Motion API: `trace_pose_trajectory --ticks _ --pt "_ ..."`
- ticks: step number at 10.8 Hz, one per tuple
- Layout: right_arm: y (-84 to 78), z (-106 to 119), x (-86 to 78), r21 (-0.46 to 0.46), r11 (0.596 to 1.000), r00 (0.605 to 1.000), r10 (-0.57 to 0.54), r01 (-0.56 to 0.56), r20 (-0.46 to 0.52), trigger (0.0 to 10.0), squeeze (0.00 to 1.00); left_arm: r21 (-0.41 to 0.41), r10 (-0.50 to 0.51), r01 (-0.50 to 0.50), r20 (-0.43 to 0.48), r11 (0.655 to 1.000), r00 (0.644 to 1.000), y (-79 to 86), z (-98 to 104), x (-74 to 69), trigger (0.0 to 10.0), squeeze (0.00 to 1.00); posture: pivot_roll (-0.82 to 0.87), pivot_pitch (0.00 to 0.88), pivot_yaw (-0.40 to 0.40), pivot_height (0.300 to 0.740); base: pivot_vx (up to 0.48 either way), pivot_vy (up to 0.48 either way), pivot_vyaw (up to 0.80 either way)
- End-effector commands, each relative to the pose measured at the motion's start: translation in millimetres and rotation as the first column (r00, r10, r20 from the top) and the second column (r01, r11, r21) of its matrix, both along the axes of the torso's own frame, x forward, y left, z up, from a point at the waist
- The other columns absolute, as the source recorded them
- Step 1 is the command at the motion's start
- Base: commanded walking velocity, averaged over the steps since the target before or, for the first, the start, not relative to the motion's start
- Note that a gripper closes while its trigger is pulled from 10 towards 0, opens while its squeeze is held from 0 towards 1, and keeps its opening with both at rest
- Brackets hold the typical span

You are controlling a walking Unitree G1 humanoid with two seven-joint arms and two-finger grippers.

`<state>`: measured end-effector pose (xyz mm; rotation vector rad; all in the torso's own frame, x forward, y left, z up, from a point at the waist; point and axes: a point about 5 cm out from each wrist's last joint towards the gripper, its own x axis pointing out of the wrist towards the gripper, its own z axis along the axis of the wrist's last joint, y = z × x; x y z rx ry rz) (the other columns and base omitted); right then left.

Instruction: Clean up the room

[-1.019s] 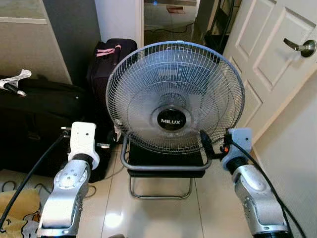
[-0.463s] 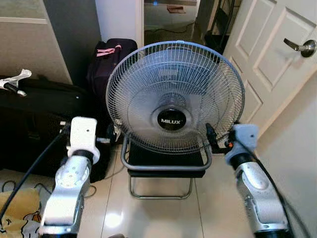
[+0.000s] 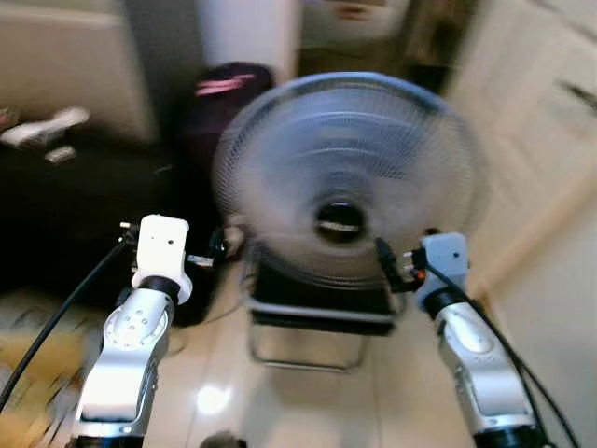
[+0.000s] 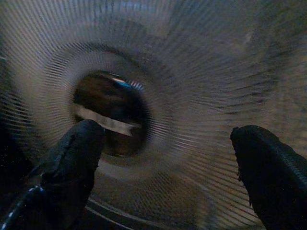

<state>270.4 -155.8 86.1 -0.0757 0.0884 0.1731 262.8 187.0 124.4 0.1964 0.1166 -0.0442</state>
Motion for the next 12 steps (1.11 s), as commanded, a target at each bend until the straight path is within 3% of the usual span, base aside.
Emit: trace_pose_trajectory --ticks 1,2,6,12 --pt "-5.0 2.1 -1.6 -0.006 1.000 1.000 -0.008 0.008 0.011 10.0 1.00 0.002 -0.017 0.017 0.012 1.000 1.000 -3.8 2.9 -1.3 10.0 0.00 -0.09 0.000 -0.055 0.740 0.000 0.000 0.80" --pt "-6.3 4.2 -1.2 -0.044 0.999 0.999 -0.017 0.018 0.041 10.0 1.00 -0.003 -0.021 0.021 0.011 1.000 1.000 -4.9 2.4 -1.4 10.0 0.00 -0.09 0.000 -0.059 0.740 0.000 0.000 0.80" --pt "-6.4 1.9 -1.8 0.023 0.999 1.000 -0.024 0.024 0.004 10.0 1.00 -0.010 -0.029 0.029 0.016 1.000 0.999 -6.8 2.5 -1.3 10.0 0.00 -0.09 0.000 -0.063 0.740 0.000 0.309 0.70" --pt "-1.7 1.8 -2.7 0.049 0.999 1.000 0.004 -0.005 0.005 10.0 1.00 -0.002 -0.040 0.040 0.013 0.999 0.999 -6.9 1.9 -1.0 10.0 0.00 -0.09 0.000 -0.057 0.740 0.000 0.333 0.74"
